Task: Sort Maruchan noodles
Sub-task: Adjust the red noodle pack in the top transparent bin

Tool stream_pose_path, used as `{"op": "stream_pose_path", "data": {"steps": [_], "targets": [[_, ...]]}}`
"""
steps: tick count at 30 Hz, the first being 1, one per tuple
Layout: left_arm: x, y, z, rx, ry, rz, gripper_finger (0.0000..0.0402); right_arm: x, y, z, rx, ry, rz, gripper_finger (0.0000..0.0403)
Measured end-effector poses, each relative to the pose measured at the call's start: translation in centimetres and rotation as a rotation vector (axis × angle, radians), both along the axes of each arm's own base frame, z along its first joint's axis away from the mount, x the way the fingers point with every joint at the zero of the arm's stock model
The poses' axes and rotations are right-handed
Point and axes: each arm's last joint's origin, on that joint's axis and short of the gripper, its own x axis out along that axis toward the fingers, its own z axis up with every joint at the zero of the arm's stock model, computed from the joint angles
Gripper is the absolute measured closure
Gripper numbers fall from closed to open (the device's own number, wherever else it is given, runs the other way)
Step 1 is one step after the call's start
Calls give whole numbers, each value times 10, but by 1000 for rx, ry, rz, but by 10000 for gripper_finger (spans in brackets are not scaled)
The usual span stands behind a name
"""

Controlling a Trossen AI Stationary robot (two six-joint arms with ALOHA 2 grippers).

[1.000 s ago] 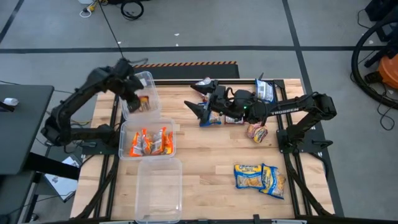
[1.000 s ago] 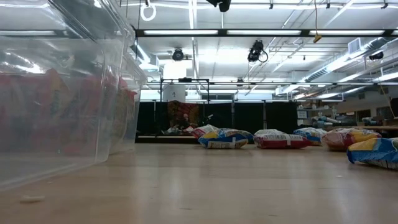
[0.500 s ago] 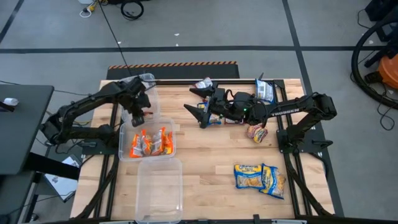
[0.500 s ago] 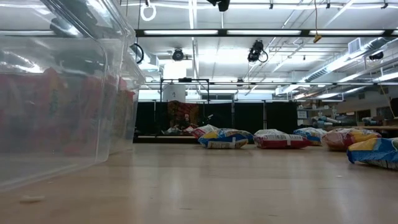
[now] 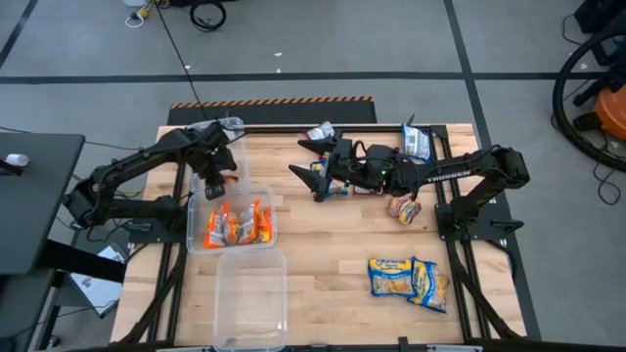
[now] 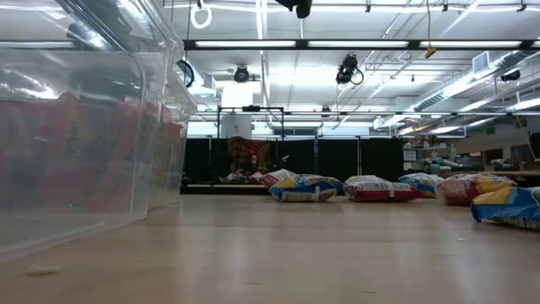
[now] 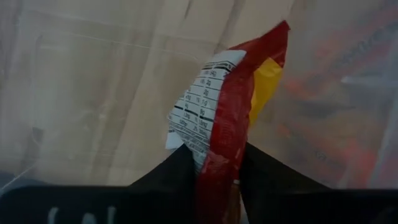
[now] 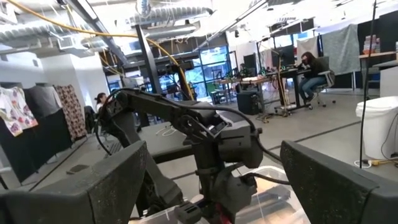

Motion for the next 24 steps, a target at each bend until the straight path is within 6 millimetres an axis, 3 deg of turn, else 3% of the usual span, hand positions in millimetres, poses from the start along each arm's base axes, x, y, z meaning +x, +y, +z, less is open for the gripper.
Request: {"op": "stream_pose_path", "data": {"steps": [7,16,24], "targets": [[-3,-4,-1,-40,19,-34,269,0,0,-1,0,13,-1,29],[-1,1,10,87,11,-3,380,0,-4,-2,-1,17,-11,29],[1,4,14,119,-21,60,358,0,-6,-3,1,30,-18,29]]}}
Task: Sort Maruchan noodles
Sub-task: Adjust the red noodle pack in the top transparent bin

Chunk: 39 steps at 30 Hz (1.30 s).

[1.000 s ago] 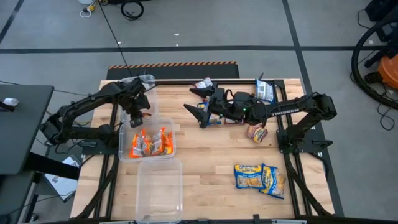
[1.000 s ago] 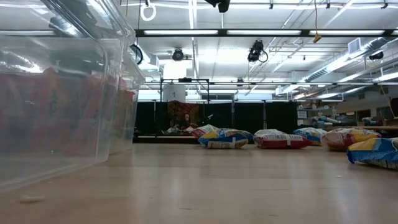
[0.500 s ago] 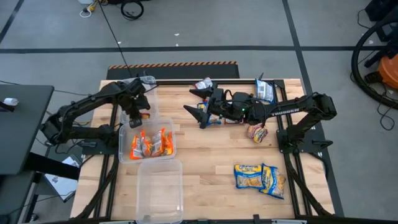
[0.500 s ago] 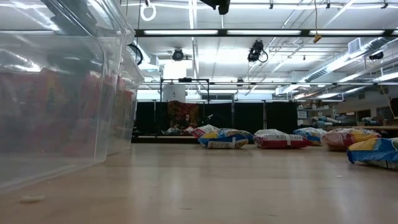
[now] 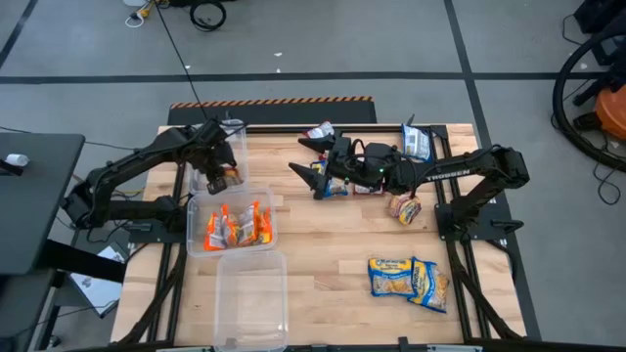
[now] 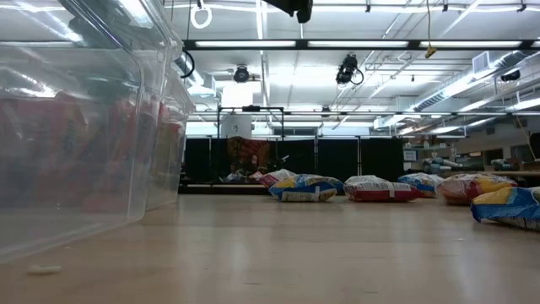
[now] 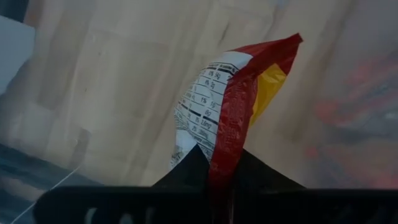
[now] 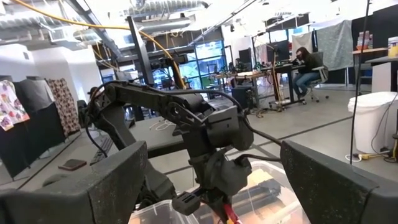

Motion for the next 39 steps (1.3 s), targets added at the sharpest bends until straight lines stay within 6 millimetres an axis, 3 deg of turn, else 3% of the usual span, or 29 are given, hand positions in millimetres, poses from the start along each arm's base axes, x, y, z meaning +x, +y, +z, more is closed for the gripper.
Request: {"op": "stream_pose_path", "data": {"steps": [11,18,23,26,31,39], "targets": [[2,3,1,40,-9,28,333,1,1,-5,1,53,2,29],[1,-2,0,-69,-58,1,302,1,5,-5,1,52,13,29],[-1,-2,-1,-45,-9,-2,289,1,6,-5,1,52,16,29],[-2,-3,-1,-42,7,-20,309,1,6,-5,1,52,15,29],[-2,-3,-1,-37,10,-22,387,1,6,-5,1,52,16,29],[-3,-7,12,-67,39,-32,393,1,5,-5,2,52,7,29]]}}
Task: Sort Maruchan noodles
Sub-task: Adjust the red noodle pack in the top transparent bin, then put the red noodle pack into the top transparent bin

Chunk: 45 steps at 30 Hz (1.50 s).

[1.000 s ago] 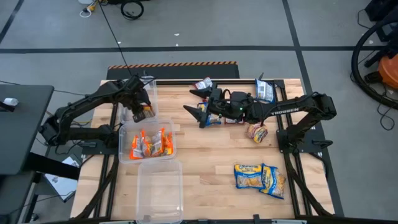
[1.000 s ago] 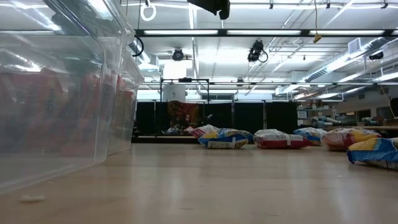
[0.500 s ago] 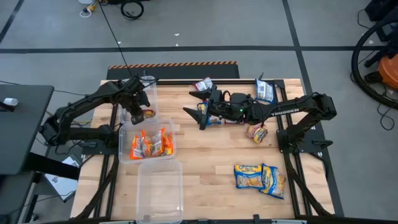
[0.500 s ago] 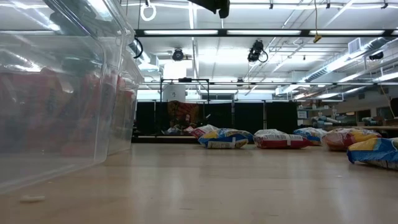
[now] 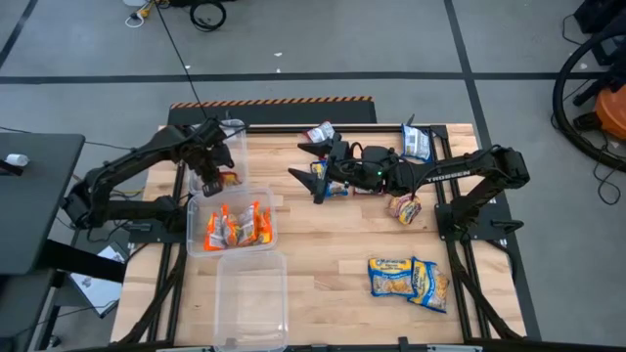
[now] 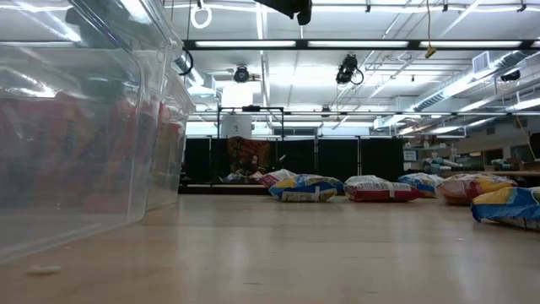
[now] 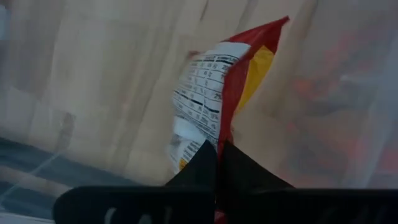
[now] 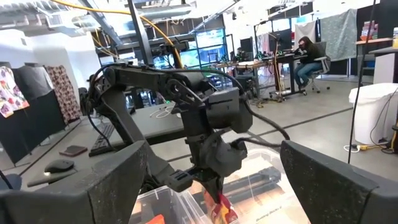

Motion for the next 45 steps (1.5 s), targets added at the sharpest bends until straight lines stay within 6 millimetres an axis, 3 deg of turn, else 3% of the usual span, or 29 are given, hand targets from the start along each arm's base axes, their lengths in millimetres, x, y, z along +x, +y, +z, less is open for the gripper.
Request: {"op": "stream_pose_path", "data": {"steps": [3,14,24,30,36,39,45], "targets": [[1,0,3,5,-25,-16,394,0,-2,0,0,0,-5,29],[-2,-5,-16,-77,-23,-20,393,0,-2,0,0,0,-10,29],[-3,-7,-12,-104,-12,15,289,0,-4,0,1,0,-12,29],[-2,-5,19,-86,-40,24,238,0,-13,0,42,-9,-20,29],[1,-4,60,-41,-151,36,235,1,-29,0,52,111,-47,29],[7,-2,87,-33,-310,47,237,-4,-51,-4,151,315,-178,31],[20,0,130,-79,-746,23,239,-31,-105,-37,302,607,-425,47]]}}
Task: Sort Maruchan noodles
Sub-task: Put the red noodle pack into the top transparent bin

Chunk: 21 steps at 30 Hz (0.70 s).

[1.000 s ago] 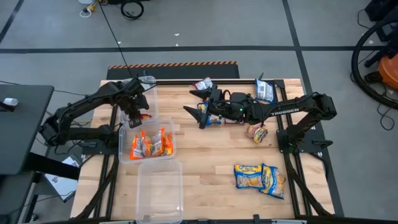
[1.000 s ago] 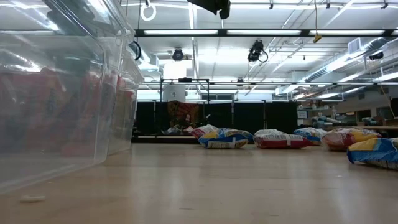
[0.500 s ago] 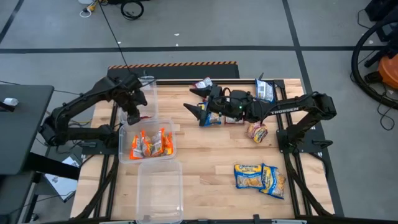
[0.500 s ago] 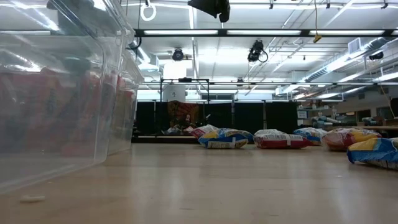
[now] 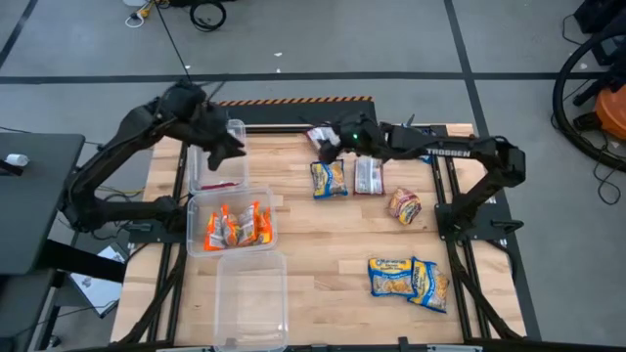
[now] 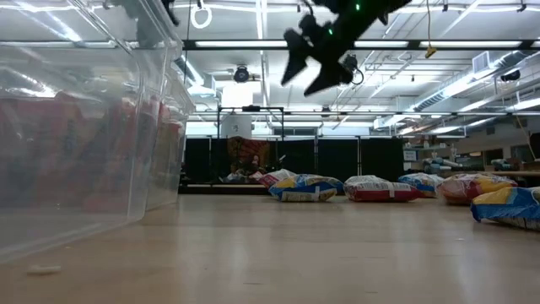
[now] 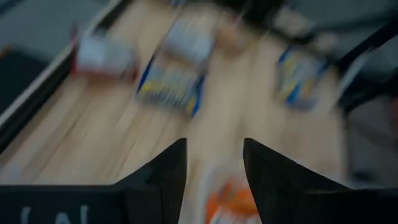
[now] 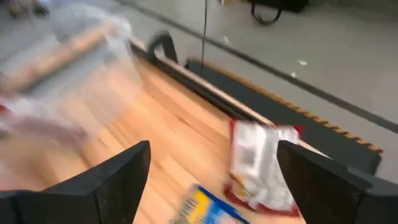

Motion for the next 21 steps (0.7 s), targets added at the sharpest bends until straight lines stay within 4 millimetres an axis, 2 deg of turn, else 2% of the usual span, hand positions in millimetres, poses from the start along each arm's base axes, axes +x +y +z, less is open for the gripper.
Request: {"op": "stream_pose_path", "data": {"steps": [3,7,9,12,15,21], "targets": [[4,-4,15,-6,-156,-24,239,-11,-19,-22,45,63,16,59],[8,-17,32,5,-292,-53,239,-31,-46,-48,222,-2,-171,79],[12,-23,39,25,-354,-82,239,-39,-59,-59,247,-5,-207,88],[19,-29,47,58,-425,-108,240,-41,-77,-73,270,40,-191,99],[26,-34,53,88,-474,-114,240,-36,-91,-94,319,99,-124,106],[30,-42,54,87,-486,-118,240,-31,-104,-134,372,217,-47,108]]}}
